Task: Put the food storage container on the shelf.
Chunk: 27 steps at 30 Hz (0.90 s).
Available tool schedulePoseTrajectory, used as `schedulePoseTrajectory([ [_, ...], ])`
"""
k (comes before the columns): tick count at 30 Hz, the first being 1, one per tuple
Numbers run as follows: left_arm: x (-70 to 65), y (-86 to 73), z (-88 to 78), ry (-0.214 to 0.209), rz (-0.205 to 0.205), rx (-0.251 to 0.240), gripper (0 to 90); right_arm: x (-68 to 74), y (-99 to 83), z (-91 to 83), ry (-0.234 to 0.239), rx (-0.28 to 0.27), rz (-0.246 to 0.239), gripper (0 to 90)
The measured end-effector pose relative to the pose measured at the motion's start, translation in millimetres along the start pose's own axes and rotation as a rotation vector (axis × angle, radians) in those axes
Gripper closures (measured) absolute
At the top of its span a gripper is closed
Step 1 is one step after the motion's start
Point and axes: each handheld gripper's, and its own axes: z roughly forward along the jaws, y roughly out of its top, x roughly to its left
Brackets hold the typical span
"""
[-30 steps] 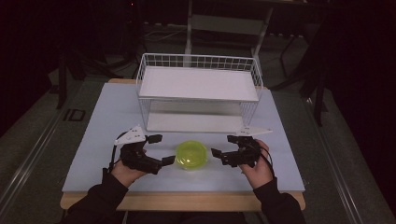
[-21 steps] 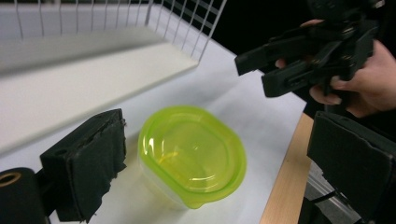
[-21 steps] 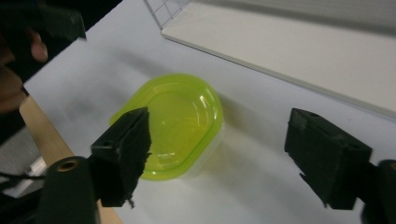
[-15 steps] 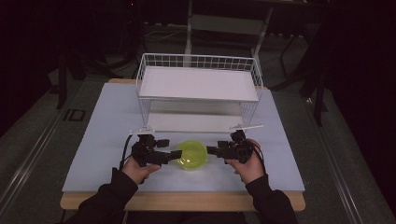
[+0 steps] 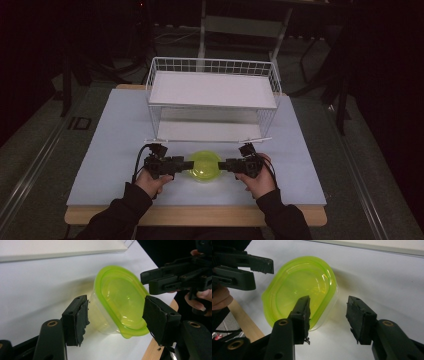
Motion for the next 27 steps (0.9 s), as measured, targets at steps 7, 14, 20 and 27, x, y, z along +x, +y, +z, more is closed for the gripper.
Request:
schedulePoseTrajectory([
  [7,7.0,-4.1,7.5,-0.019,-0.060,0.038,50.1,0.5,0.1,5.1,0.005,0.029,0.032,64.5],
  [14,9.1,-6.8,13.1,-0.068,-0.102,0.076,62.1,2.0,-1.1,7.3,0.010,0.038,0.033,66.0],
  [20,7.2,-7.4,9.5,-0.068,-0.133,0.087,74.2,8.8,-4.0,7.9,0.032,0.025,0.042,73.4],
  [27,-3.9,-9.7,5.6,-0.047,-0.119,0.063,81.1,19.0,-5.1,-1.6,-0.016,-0.019,-0.016,80.2],
])
